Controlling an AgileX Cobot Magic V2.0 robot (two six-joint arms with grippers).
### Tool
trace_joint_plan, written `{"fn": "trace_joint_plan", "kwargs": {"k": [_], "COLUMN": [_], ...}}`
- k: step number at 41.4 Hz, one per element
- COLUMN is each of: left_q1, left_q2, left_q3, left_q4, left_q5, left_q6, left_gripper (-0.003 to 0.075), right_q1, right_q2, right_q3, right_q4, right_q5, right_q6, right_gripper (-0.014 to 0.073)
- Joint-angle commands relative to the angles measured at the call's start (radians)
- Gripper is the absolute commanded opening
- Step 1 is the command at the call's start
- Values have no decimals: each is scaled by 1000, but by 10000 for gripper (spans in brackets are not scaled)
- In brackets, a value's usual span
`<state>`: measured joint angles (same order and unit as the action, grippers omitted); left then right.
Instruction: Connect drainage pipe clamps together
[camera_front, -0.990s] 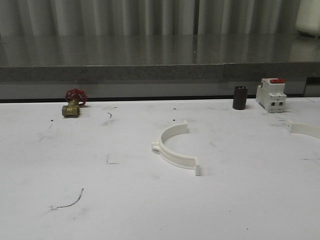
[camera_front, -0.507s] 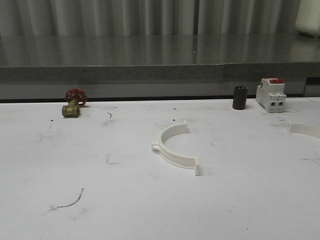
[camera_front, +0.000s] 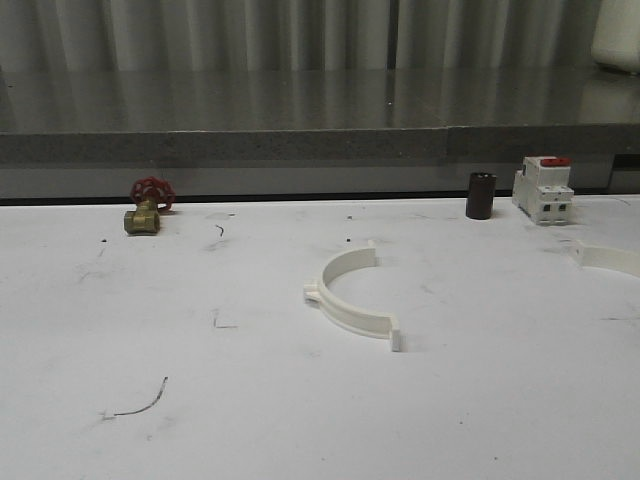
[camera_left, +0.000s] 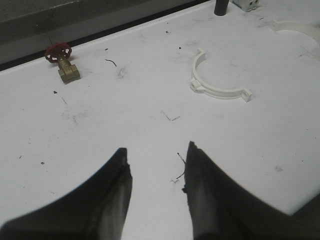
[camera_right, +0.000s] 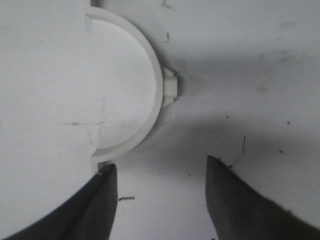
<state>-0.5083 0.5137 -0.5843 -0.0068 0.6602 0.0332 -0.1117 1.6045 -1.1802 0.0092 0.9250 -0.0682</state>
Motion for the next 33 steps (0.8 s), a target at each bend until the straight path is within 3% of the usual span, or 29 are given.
{"fn": "trace_joint_plan", "kwargs": {"k": [1,26,30,33], "left_q1": [2,2,2,2], "left_q2": [4,4,4,4], "left_q3": [-27,-27,-27,-27], "left_q4": [-7,-7,-7,-7], "left_q5": [-81,-81,-81,-81], "left_q6": [-1,-1,-1,-1], "left_gripper": [262,262,262,262], "right_q1": [-11,-11,-11,-11], "right_q2": [41,285,295,295], "right_q3": [-79,-164,-164,-164], "right_q4": [15,22,22,22], "right_q5": [-30,-78,-71,-66], "right_q6": [-41,-62,-62,-62], "right_gripper": [428,428,397,325]}}
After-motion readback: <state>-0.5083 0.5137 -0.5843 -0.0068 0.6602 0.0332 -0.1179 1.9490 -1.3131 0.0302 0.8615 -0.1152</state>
